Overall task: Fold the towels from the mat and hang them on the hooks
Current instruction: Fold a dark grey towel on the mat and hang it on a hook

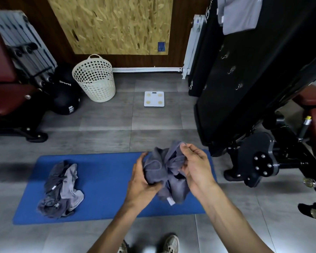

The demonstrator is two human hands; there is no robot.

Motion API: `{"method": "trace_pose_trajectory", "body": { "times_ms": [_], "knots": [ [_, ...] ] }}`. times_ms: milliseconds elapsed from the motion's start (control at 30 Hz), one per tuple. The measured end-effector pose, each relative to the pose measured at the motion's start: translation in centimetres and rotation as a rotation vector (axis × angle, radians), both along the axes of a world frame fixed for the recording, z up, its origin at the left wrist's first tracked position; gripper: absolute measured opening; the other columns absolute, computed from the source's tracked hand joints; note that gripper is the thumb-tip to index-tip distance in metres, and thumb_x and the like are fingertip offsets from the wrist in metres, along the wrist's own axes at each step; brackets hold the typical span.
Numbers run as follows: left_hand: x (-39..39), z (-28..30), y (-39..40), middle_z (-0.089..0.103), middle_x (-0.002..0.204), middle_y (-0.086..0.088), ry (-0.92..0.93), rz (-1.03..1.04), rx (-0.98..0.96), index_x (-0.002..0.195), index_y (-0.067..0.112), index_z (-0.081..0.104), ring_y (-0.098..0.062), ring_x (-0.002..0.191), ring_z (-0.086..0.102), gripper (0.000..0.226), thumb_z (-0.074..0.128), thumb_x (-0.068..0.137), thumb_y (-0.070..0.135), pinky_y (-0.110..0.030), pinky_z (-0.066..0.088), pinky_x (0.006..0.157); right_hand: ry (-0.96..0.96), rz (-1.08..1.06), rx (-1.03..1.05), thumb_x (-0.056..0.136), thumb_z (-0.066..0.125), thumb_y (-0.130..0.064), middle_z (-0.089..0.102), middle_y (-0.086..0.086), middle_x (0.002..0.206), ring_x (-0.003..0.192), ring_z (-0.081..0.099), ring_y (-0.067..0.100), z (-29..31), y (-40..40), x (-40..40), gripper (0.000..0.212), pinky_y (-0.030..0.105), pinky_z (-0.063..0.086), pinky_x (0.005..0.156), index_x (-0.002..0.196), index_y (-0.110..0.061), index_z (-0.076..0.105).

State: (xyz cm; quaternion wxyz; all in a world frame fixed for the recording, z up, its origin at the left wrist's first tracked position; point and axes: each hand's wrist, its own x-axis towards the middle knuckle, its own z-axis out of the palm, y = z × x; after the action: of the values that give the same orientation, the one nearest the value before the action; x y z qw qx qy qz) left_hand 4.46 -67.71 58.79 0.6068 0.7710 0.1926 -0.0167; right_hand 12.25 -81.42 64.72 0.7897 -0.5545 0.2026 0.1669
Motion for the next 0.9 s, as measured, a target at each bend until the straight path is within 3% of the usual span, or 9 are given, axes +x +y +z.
{"method": "trace_pose_trajectory", "body": {
  "times_ms": [67, 200, 333, 400, 467, 567, 633, 767, 900],
  "knots": [
    [-0.1, 0.5, 1.0, 0.059, 0.114, 0.020, -0.021, 0.063, 0.193, 0.113, 0.053, 0.036, -0.005, 0.096, 0.062, 0.073, 0.082, 0.063, 0.027, -0.030, 0.055, 0.075, -0.081, 0.043, -0.029, 0.097, 0.056, -0.011, 0.062, 0.015, 0.075, 0.067, 0.060, 0.025, 0.9, 0.6, -0.1, 0.020, 0.036, 0.050, 0.065, 0.079, -0.006, 0.061],
    [0.1, 1.1, 3.8, 0.061, 0.097, 0.012, -0.001, 0.088, 0.345, 0.118, 0.038, 0.039, -0.015, 0.079, 0.062, 0.059, 0.072, 0.072, 0.019, -0.033, 0.050, 0.065, -0.486, 0.253, -0.437, 0.098, 0.055, -0.010, 0.066, -0.006, 0.073, 0.071, 0.061, 0.006, 2.9, 0.5, 0.4, 0.015, 0.020, 0.050, 0.067, 0.086, -0.011, 0.065],
    [0.3, 0.7, 7.2, 0.060, 0.070, 0.003, 0.001, 0.105, 0.484, 0.086, 0.024, 0.051, -0.026, 0.065, 0.055, 0.018, 0.054, 0.079, 0.007, -0.029, 0.034, 0.051, -0.649, 0.446, -0.582, 0.100, 0.050, -0.011, 0.064, 0.005, 0.081, 0.076, 0.057, 0.010, 4.6, 0.4, 1.1, 0.016, 0.027, 0.047, 0.072, 0.091, -0.013, 0.063],
    [0.0, 0.5, 8.7, 0.057, 0.066, 0.001, 0.048, 0.146, 0.408, 0.078, 0.019, 0.048, -0.028, 0.063, 0.052, 0.017, 0.049, 0.081, 0.002, -0.030, 0.035, 0.049, -0.626, 0.406, -0.547, 0.102, 0.047, -0.012, 0.063, 0.011, 0.082, 0.077, 0.055, 0.016, 4.7, 0.9, 1.2, 0.017, 0.035, 0.047, 0.074, 0.093, -0.010, 0.062],
    [-0.3, 0.2, 10.0, 0.059, 0.079, 0.003, 0.100, 0.168, 0.315, 0.089, 0.019, 0.051, -0.025, 0.075, 0.055, 0.014, 0.051, 0.084, 0.005, -0.031, 0.042, 0.057, -0.500, 0.288, -0.381, 0.103, 0.044, -0.014, 0.060, 0.011, 0.081, 0.079, 0.053, 0.020, 4.9, 1.4, 1.3, 0.019, 0.038, 0.044, 0.073, 0.094, -0.006, 0.059],
    [-1.2, 0.5, 11.3, 0.047, 0.120, 0.012, 0.105, 0.026, 0.266, 0.117, 0.042, 0.044, -0.011, 0.108, 0.044, 0.051, 0.066, 0.080, 0.016, -0.029, 0.042, 0.087, -0.323, 0.224, -0.110, 0.104, 0.041, -0.016, 0.060, 0.011, 0.086, 0.082, 0.055, 0.022, 6.0, 2.2, 1.3, 0.019, 0.033, 0.047, 0.070, 0.100, -0.006, 0.057],
    [-1.5, 1.2, 11.0, 0.043, 0.129, 0.019, 0.064, -0.074, 0.170, 0.123, 0.047, 0.041, -0.002, 0.116, 0.041, 0.061, 0.075, 0.079, 0.022, -0.021, 0.038, 0.091, -0.318, 0.272, -0.089, 0.103, 0.043, -0.014, 0.057, 0.012, 0.084, 0.079, 0.055, 0.022, 6.5, 3.1, 1.0, 0.016, 0.032, 0.048, 0.070, 0.097, -0.007, 0.057],
    [-0.9, 3.5, 8.5, 0.060, 0.119, 0.023, -0.126, -0.190, 0.018, 0.122, 0.040, 0.053, 0.012, 0.112, 0.051, 0.052, 0.078, 0.078, 0.029, -0.002, 0.039, 0.084, -0.369, 0.417, -0.105, 0.097, 0.051, -0.011, 0.051, 0.014, 0.081, 0.078, 0.048, 0.025, 6.6, 5.2, 0.0, 0.013, 0.031, 0.043, 0.071, 0.089, -0.002, 0.056],
    [0.5, 4.4, 6.3, 0.070, 0.094, 0.019, -0.254, -0.233, 0.040, 0.099, 0.029, 0.067, 0.000, 0.093, 0.064, 0.026, 0.080, 0.077, 0.026, -0.010, 0.046, 0.082, -0.492, 0.512, -0.254, 0.096, 0.054, -0.010, 0.055, 0.012, 0.071, 0.068, 0.051, 0.018, 7.0, 5.6, -0.3, 0.020, 0.025, 0.043, 0.064, 0.078, -0.003, 0.058]
  ]
}}
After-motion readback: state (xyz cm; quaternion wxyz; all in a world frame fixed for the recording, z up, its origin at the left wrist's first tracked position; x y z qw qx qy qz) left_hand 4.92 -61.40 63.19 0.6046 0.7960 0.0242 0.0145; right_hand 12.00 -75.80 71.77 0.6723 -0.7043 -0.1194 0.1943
